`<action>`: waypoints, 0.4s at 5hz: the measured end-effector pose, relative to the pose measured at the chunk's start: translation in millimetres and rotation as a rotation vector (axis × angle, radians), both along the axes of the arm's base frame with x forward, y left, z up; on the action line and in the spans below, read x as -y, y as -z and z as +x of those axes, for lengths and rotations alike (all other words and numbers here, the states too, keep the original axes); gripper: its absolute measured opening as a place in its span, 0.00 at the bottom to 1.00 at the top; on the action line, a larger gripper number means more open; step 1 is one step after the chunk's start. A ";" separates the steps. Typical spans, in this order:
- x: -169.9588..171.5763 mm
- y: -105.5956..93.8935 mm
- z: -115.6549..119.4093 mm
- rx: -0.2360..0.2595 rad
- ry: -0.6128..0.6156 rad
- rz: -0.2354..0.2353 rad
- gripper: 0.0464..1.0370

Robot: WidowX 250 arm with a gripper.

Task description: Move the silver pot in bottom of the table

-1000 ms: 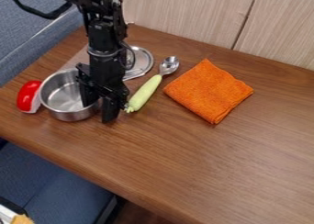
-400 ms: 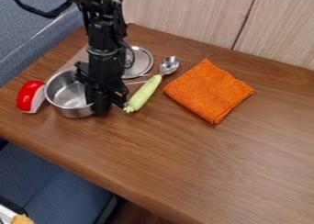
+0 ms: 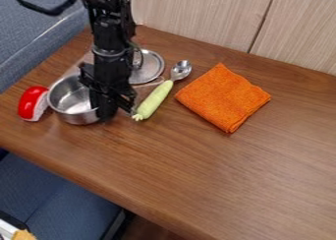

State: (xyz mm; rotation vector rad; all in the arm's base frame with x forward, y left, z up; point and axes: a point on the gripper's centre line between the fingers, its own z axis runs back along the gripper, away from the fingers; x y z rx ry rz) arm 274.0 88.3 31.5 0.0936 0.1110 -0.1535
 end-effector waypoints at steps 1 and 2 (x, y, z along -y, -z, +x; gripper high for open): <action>-3.3 -20.9 1.1 0.023 -0.024 0.009 0.04; 1.1 -42.0 -0.2 0.057 -0.030 0.021 0.04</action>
